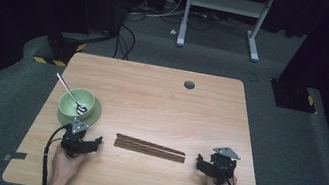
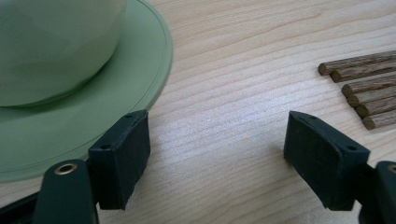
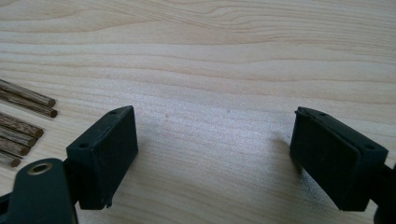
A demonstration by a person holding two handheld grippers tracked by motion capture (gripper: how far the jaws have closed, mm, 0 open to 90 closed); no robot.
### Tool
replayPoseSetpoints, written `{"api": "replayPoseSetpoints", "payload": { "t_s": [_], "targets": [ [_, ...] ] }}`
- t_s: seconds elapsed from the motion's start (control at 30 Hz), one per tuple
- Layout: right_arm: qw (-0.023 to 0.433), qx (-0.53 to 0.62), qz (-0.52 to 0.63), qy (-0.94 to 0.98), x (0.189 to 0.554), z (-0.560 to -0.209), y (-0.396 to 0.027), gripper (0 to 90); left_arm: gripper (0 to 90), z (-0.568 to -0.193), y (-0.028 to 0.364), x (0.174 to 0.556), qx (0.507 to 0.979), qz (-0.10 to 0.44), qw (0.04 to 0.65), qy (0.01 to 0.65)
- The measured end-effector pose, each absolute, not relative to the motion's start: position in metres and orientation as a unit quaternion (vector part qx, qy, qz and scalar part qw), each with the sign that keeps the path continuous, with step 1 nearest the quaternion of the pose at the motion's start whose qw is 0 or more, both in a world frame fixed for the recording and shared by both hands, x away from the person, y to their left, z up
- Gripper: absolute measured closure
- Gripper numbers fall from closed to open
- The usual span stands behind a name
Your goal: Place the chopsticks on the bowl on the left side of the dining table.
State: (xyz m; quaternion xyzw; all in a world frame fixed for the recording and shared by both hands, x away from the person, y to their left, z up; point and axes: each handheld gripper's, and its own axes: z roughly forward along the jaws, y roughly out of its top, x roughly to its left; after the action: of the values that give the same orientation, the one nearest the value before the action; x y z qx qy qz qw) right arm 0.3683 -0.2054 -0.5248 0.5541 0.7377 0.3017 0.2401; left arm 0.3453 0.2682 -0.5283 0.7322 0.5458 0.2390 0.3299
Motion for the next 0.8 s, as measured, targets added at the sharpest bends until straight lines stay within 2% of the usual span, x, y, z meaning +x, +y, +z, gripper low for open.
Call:
{"api": "replayPoseSetpoints", "payload": {
  "t_s": [0.8],
  "targets": [
    [0.240,0.552,0.304,0.739,0.3673,-0.5248,-0.2051,16.2,21.4,-0.5270,0.2653,0.3449,0.732,0.235,0.338,0.542]
  ]
}}
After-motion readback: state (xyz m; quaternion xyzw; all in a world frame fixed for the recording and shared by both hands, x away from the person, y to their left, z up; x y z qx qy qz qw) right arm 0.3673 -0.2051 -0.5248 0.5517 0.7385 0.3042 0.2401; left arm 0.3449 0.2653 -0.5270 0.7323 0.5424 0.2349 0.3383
